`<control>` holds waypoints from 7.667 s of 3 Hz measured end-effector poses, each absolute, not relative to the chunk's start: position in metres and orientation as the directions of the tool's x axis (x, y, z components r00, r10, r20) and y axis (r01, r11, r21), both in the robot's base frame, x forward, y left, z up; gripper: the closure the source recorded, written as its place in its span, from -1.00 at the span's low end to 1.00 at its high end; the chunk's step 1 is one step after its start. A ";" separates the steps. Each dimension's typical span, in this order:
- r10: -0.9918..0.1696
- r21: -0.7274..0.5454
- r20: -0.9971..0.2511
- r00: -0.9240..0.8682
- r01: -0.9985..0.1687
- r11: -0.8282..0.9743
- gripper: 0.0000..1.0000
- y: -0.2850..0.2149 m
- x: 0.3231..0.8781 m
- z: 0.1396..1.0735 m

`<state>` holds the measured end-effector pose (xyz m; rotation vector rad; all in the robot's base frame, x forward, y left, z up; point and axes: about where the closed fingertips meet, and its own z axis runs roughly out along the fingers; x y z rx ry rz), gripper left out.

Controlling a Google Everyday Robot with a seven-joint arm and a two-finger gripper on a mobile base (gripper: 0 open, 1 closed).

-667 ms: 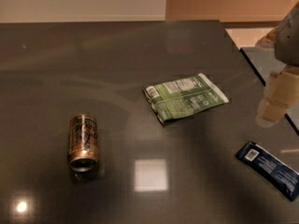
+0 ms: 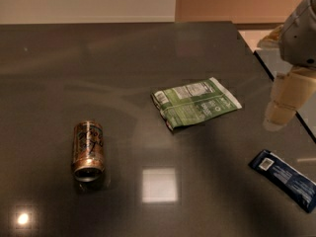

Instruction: Pick orange can

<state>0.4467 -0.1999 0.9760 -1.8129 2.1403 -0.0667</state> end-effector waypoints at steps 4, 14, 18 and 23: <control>-0.834 -0.345 -0.264 0.485 -0.854 -0.388 -1.00 -0.053 0.467 0.966; 0.102 -0.015 0.027 0.994 0.102 -0.995 -0.66 0.130 0.410 0.836; 0.077 -0.031 0.027 0.997 0.078 -0.996 1.00 0.123 0.434 0.893; -0.017 -0.267 0.131 0.991 0.019 -0.963 1.00 0.126 0.504 0.985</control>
Offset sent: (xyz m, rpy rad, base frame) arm 0.0204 0.0618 -0.0110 0.0546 -0.0023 0.3099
